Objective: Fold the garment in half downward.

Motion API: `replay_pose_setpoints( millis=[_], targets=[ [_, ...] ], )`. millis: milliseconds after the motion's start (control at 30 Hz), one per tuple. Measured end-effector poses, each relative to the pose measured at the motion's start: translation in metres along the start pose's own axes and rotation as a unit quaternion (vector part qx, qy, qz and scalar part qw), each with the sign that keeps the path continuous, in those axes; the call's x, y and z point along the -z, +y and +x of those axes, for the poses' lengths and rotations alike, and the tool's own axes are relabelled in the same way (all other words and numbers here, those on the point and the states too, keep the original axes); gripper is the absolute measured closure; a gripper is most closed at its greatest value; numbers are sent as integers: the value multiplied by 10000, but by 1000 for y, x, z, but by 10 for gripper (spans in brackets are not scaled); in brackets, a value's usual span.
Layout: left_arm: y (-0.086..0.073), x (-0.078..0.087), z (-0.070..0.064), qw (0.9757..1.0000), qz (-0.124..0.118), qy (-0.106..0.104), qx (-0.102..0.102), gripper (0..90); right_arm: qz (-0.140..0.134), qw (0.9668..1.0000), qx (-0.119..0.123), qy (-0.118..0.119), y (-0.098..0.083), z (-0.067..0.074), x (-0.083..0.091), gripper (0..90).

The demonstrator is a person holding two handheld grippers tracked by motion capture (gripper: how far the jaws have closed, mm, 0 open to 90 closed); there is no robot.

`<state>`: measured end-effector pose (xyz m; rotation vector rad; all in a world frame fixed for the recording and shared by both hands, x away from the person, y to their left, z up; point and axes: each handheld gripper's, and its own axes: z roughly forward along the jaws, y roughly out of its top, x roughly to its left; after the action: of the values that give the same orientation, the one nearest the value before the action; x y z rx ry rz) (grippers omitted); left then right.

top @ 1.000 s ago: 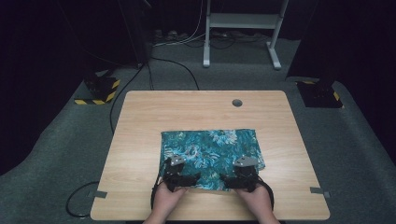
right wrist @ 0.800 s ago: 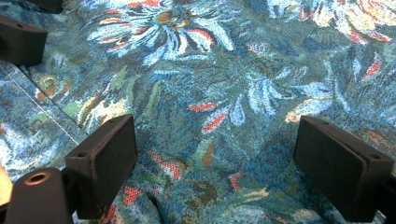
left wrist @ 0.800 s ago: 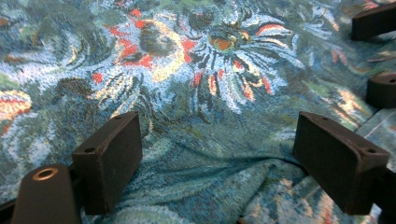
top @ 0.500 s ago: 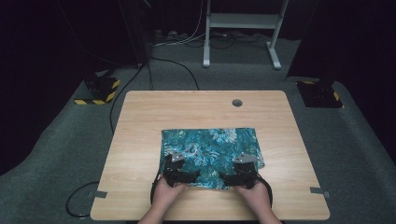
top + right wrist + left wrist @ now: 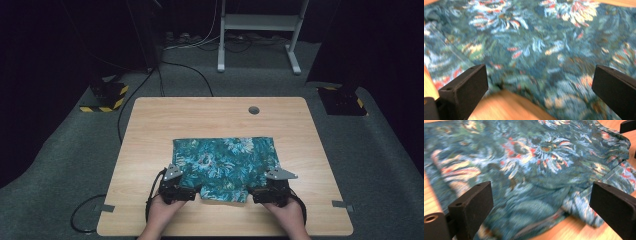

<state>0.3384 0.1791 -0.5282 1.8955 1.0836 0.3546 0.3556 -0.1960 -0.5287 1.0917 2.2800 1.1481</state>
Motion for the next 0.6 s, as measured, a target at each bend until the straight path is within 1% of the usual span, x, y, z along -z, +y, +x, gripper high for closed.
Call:
replay_pose_setpoints(
  millis=[167,367,433,467,533,600],
  targets=[
    [-12,15,8,9999,-8,102,0,49,9,10000,65,-60,-12,-5,8,2],
    [-28,32,18,9997,32,238,20,46,-30,9999,11,-163,-24,-12,22,3],
    [-34,40,22,9994,95,319,30,46,-10,9998,36,-211,-29,-15,27,3],
    [-37,43,23,9991,143,403,38,46,7,9997,51,-243,-32,-16,29,3],
    [-43,49,26,9983,275,515,4,45,67,9995,26,-295,-38,-20,33,3],
    [-50,54,28,9971,386,636,-127,43,144,9993,-8,-349,-43,-24,38,4]
  ],
)
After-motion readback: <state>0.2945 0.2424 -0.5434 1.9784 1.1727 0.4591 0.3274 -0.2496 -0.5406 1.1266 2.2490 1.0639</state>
